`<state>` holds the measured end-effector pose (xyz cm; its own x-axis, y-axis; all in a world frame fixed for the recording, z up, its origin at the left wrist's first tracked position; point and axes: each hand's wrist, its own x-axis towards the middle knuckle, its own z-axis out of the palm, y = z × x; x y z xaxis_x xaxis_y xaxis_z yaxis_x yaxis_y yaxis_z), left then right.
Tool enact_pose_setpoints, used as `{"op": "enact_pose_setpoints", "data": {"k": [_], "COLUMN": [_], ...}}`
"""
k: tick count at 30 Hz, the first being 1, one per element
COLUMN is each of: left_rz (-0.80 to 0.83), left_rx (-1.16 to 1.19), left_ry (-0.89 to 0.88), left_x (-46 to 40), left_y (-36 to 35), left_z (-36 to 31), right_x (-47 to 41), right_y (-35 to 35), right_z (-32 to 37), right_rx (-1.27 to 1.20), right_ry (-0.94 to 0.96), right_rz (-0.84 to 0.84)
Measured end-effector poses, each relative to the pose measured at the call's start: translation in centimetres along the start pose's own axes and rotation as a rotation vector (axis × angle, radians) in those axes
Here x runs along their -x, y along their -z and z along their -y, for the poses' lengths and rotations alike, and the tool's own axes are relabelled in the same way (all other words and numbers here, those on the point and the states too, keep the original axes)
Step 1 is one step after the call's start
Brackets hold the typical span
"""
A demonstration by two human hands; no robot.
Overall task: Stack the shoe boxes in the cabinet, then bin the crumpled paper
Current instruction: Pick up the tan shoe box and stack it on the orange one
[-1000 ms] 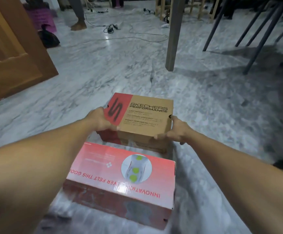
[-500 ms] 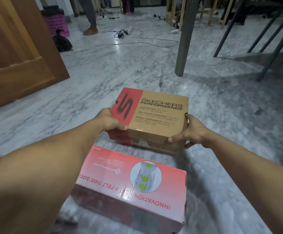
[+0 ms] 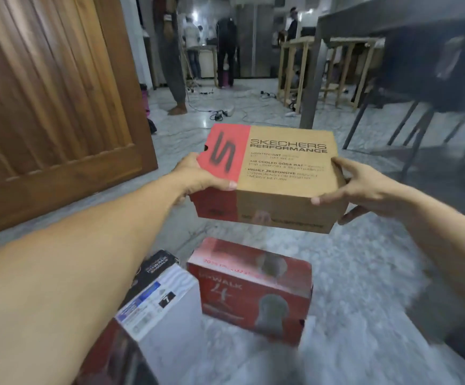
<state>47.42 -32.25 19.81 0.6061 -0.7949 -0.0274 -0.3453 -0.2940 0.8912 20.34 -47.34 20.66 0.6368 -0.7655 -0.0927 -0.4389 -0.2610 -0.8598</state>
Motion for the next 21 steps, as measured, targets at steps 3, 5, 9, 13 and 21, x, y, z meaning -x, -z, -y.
{"op": "enact_pose_setpoints", "data": {"k": [3, 5, 9, 13, 21], "left_rz": [-0.013, -0.014, -0.003, -0.004, -0.214], "left_rx": [0.007, 0.033, 0.063, 0.089, 0.107], "left_ry": [-0.057, -0.089, -0.131, -0.109, -0.004], "left_x": [5.9, 10.0, 17.2, 22.7, 32.2], "left_y": [3.7, 5.7, 8.5, 9.4, 10.0], "left_z": [-1.9, -3.2, -4.9, -5.8, -6.7], "right_x": [6.1, 9.9, 15.6, 18.6, 22.4], "right_y": [-0.3, -0.4, -0.7, -0.7, -0.3], "right_z": [3.9, 6.2, 9.5, 10.9, 12.7], "right_rx": [0.005, 0.01, 0.034, 0.074, 0.087], "right_ry": [0.025, 0.04, 0.045, 0.047, 0.152], "right_rz": [0.004, 0.007, 0.058, 0.117, 0.284]}}
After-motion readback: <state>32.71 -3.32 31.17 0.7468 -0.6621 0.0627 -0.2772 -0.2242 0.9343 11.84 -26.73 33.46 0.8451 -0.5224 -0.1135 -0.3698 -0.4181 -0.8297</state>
